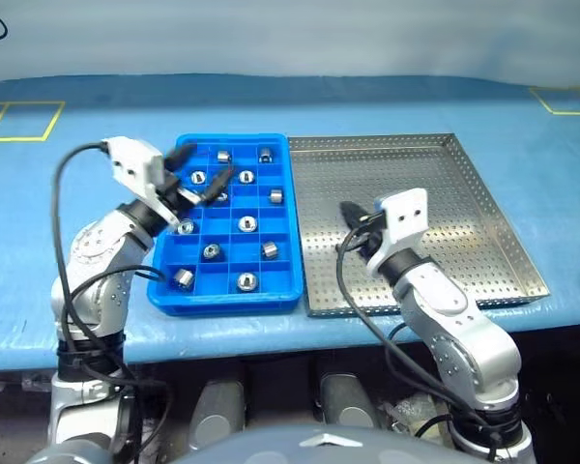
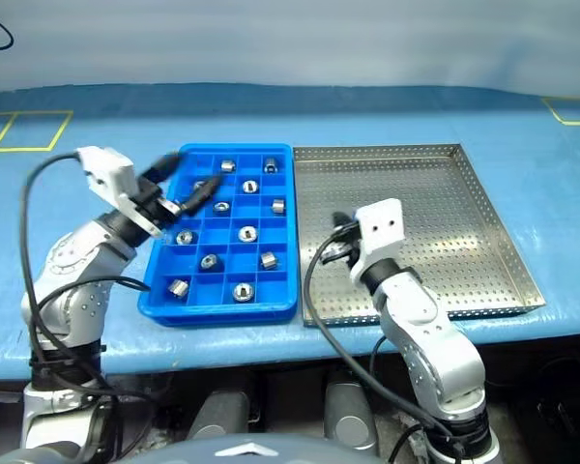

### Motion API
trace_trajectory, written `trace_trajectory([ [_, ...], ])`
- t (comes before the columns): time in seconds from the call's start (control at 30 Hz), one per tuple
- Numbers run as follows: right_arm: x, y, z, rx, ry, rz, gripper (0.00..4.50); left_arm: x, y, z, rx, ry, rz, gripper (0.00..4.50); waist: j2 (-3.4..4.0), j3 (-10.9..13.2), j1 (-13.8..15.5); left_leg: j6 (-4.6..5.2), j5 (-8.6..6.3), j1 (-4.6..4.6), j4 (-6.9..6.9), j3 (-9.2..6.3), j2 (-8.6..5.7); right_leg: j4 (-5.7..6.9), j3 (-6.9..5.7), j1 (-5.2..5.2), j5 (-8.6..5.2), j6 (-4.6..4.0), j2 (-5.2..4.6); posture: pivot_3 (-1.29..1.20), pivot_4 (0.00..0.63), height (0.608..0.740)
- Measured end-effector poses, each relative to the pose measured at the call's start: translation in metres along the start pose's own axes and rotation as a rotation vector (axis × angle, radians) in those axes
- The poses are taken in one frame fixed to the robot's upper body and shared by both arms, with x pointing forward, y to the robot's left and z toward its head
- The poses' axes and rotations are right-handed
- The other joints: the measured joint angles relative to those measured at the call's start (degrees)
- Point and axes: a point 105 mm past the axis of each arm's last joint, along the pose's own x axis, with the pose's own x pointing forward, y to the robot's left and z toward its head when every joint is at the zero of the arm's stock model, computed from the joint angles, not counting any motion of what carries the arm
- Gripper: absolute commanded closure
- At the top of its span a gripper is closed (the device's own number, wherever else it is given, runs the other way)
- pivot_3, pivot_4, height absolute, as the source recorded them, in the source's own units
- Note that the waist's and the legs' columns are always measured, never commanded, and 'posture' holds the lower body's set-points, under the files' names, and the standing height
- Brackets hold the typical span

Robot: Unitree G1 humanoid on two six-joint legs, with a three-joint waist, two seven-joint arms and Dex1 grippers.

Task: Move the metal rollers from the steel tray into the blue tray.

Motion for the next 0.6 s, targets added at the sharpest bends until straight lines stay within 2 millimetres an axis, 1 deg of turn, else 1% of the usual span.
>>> trace_trajectory([
  [0.07, 0.001, -0.029, -0.009, -0.023, 0.0, -0.174, 4.5, -0.013, 0.025, -0.005, 0.068, -0.02, 0.185, 0.04, 0.0, 0.0, 0.1, -0.03, 0.02, 0.0, -0.09, 0.06, -0.03, 0.0, 0.03, -0.07, 0.04, -0.06, 0.01, -0.08, 0.15, 0.74],
  [0.1, 0.0, -0.046, -0.015, -0.021, 0.013, -0.261, 4.5, -0.022, 0.039, -0.011, 0.125, -0.008, 0.28, 0.04, 0.01, 0.0, 0.2, -0.08, 0.04, 0.0, -0.15, 0.07, -0.03, 0.0, 0.04, -0.09, 0.05, -0.08, 0.04, -0.08, 0.15, 0.74],
  [0.17, -0.003, -0.069, -0.022, -0.022, 0.029, -0.365, 4.5, -0.038, 0.055, -0.024, 0.185, 0.037, 0.389, 0.04, 0.02, 0.0, 0.5, -0.12, 0.07, 0.0, -0.19, 0.13, -0.01, 0.0, 0.03, -0.1, 0.05, -0.13, 0.09, -0.07, 0.15, 0.74],
  [0.27, -0.007, -0.087, -0.03, -0.001, 0.036, -0.464, 4.5, -0.056, 0.067, -0.045, 0.166, 0.101, 0.501, 0.04, 0.03, 0.0, 0.8, -0.21, 0.12, 0.0, -0.18, 0.17, 0.09, -0.01, 0.01, -0.09, 0.03, -0.25, 0.21, -0.06, 0.15, 0.74],
  [0.33, -0.008, -0.092, -0.034, -0.007, 0.044, -0.487, 4.5, -0.065, 0.066, -0.056, 0.135, 0.13, 0.523, 0.04, 0.03, 0.0, 0.9, -0.22, 0.17, 0.0, -0.16, 0.18, 0.11, 0.0, 0.01, -0.08, -0.06, -0.44, 0.21, -0.06, 0.15, 0.74],
  [0.4, -0.007, -0.089, -0.035, -0.006, 0.046, -0.471, 4.5, -0.066, 0.062, -0.062, 0.12, 0.146, 0.513, 0.04, 0.04, 0.0, 0.9, -0.23, 0.22, 0.0, -0.16, 0.2, 0.13, 0.0, 0.01, -0.08, -0.01, -0.49, 0.22, -0.06, 0.15, 0.74],
  [0.5, -0.004, -0.08, -0.036, -0.008, 0.05, -0.425, 4.5, -0.06, 0.052, -0.065, 0.112, 0.148, 0.469, 0.04, 0.06, 0.0, 0.9, -0.22, 0.3, 0.01, -0.13, 0.21, 0.14, 0.0, 0.0, -0.07, 0.03, -0.48, 0.23, -0.07, 0.15, 0.74],
  [0.6, -0.002, -0.075, -0.037, -0.003, 0.053, -0.405, 4.5, -0.055, 0.048, -0.063, 0.108, 0.132, 0.448, 0.04, 0.09, -0.1, 0.8, -0.23, 0.32, 0.01, -0.13, 0.21, 0.16, 0.01, 0.01, -0.08, 0.08, -0.51, 0.24, -0.07, 0.15, 0.74],
])
